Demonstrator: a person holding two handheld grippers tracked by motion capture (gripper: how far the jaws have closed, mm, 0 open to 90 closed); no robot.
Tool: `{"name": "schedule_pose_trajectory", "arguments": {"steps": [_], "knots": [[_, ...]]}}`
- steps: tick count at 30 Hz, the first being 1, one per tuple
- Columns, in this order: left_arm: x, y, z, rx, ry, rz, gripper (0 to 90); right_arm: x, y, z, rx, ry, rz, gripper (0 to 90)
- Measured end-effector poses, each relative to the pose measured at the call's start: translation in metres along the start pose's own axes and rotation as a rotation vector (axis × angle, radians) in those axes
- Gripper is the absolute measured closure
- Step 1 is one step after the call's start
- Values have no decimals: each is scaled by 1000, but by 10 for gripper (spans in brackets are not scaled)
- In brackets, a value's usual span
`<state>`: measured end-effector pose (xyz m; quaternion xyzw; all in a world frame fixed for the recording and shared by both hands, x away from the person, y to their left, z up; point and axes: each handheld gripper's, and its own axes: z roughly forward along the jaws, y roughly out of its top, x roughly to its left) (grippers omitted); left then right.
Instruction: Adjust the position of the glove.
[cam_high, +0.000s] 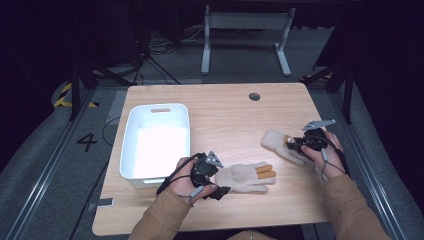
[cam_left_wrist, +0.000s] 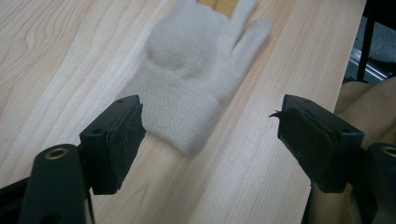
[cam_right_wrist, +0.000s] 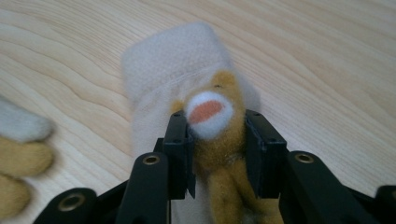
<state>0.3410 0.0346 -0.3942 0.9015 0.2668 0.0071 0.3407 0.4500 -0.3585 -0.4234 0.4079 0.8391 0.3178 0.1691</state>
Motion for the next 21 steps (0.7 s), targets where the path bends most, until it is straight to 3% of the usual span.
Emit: {"name": "schedule_pose_trajectory", "arguments": {"steps": [21], "knots": [[0,0,2,8,-6,-1,231,22,24,-42,-64,70,-94,655]]}}
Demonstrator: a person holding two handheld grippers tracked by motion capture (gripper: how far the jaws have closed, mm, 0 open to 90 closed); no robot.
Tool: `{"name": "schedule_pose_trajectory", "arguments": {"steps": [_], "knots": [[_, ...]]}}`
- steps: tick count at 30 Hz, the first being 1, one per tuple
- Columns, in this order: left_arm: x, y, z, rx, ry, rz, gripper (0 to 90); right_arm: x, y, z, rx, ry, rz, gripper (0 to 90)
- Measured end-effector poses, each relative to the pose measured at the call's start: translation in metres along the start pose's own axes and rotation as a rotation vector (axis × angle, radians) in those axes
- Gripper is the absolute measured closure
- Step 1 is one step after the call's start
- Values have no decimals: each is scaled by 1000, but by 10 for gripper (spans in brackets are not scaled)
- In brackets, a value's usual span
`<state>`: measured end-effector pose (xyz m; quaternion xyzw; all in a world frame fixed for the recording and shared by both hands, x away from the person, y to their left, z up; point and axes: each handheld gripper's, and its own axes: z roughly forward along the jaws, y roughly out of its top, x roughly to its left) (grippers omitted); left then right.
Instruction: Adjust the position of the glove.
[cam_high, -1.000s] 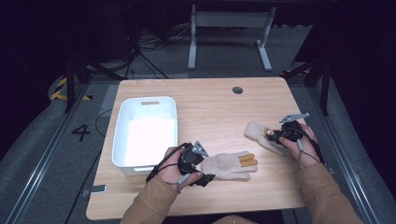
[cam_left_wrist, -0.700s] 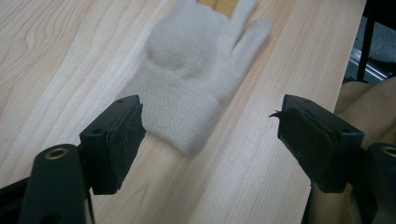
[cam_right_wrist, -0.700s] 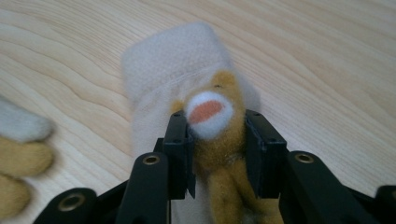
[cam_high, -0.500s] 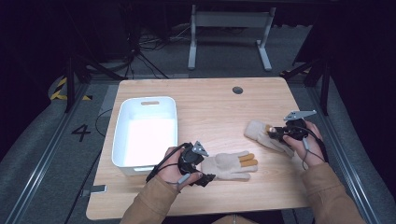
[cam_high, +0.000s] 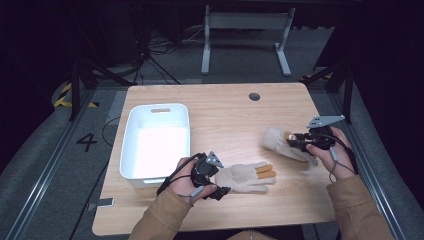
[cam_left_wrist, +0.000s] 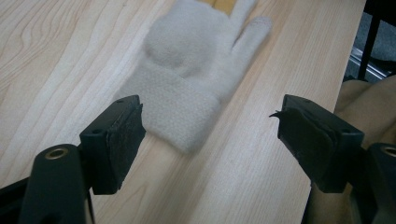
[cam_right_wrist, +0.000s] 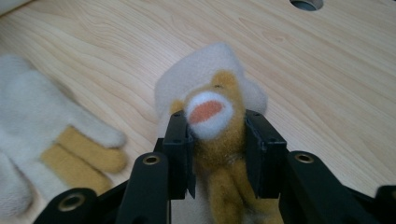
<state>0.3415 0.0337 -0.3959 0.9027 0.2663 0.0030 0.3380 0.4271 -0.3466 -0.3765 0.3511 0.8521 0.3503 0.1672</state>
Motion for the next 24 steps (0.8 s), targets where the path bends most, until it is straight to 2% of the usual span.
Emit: {"name": "schedule_pose_trajectory", "arguments": {"steps": [6,13,24], "knots": [[-1,0,1,2,-2,3,232,8,6,-7,-7,25,-27,655],[-1,0,1,2,-5,4,232,21,15,-14,-15,81,-77,656],[-4,-4,-2,5,-1,1,233,37,27,-16,-19,153,-135,655]]}}
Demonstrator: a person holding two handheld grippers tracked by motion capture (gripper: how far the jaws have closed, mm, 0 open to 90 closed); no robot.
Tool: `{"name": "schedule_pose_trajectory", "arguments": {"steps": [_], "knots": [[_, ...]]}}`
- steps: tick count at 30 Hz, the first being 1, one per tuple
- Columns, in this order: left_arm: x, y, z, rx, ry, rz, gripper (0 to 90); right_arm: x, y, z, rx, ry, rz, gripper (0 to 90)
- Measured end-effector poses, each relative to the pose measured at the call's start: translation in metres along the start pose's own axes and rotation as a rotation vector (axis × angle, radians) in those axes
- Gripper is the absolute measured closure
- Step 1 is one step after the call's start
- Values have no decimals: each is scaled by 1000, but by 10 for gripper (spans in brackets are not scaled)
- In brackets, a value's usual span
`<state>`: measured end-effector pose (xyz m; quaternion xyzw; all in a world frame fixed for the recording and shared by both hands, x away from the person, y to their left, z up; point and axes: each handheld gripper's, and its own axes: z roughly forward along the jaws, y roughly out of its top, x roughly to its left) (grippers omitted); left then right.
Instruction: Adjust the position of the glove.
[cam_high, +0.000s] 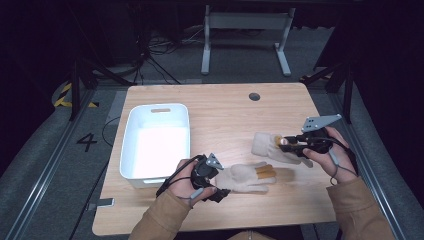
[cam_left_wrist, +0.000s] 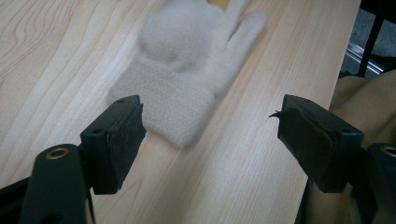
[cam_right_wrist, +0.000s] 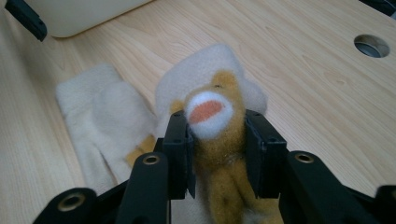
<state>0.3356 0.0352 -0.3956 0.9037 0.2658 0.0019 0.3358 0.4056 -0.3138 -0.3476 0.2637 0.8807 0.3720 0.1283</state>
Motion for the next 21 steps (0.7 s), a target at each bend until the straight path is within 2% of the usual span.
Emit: {"name": "schedule_pose_trajectory", "arguments": {"steps": [12,13,18,21], "knots": [[0,-9,-8,1,19,-15,233,15,19,11,6,81,-64,655],[0,-11,-9,0,23,-19,233,19,22,14,6,103,-72,655],[0,-14,-11,-1,27,-26,233,25,28,21,9,135,-93,655],[1,-15,-12,-1,29,-28,233,32,31,29,10,173,-108,655]]}}
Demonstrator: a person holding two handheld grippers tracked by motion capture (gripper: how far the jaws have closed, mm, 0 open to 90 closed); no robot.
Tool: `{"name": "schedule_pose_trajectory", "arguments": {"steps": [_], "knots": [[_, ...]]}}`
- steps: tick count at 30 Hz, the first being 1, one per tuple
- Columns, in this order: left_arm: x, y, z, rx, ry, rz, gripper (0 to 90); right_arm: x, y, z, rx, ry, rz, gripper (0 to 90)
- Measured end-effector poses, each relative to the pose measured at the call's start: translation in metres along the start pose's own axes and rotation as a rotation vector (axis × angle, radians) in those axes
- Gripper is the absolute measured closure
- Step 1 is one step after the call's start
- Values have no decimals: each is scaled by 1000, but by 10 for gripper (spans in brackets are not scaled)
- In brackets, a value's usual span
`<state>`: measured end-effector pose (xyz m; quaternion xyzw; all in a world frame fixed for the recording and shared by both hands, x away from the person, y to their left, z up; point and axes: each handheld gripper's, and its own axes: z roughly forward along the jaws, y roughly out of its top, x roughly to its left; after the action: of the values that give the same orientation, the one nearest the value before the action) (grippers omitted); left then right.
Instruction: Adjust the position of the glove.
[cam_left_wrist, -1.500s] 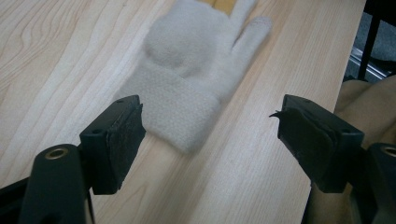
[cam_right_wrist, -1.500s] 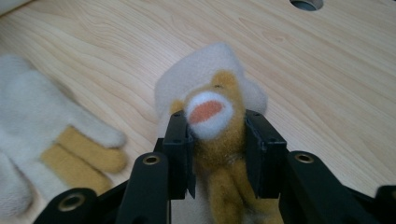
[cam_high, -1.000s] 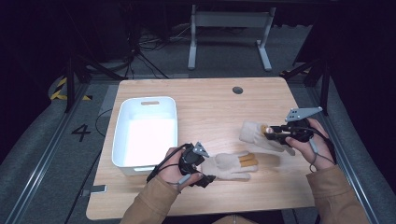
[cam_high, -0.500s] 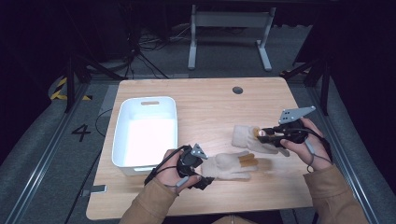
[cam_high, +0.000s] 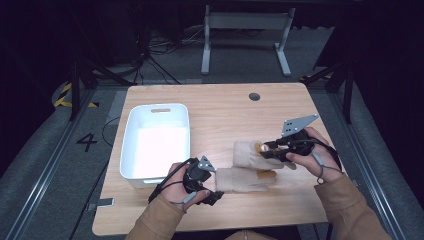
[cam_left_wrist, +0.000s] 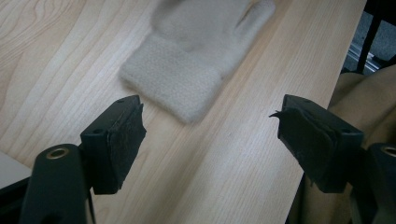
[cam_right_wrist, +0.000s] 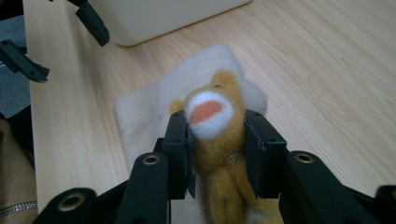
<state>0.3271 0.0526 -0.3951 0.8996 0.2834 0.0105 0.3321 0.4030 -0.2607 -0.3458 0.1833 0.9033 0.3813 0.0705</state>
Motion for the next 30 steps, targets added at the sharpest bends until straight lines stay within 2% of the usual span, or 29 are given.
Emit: {"name": "schedule_pose_trajectory", "arguments": {"steps": [5,12,21,24,30], "knots": [[0,0,0,3,-1,9,235,5,2,8,0,32,-8,655],[-1,1,2,6,-1,13,236,12,3,24,-3,114,-31,655],[-1,2,3,8,1,19,236,17,2,41,19,152,-41,654],[-1,2,4,7,1,19,233,19,1,46,28,167,-31,653],[-2,4,5,9,-2,26,232,23,-2,55,56,163,-14,647]]}}
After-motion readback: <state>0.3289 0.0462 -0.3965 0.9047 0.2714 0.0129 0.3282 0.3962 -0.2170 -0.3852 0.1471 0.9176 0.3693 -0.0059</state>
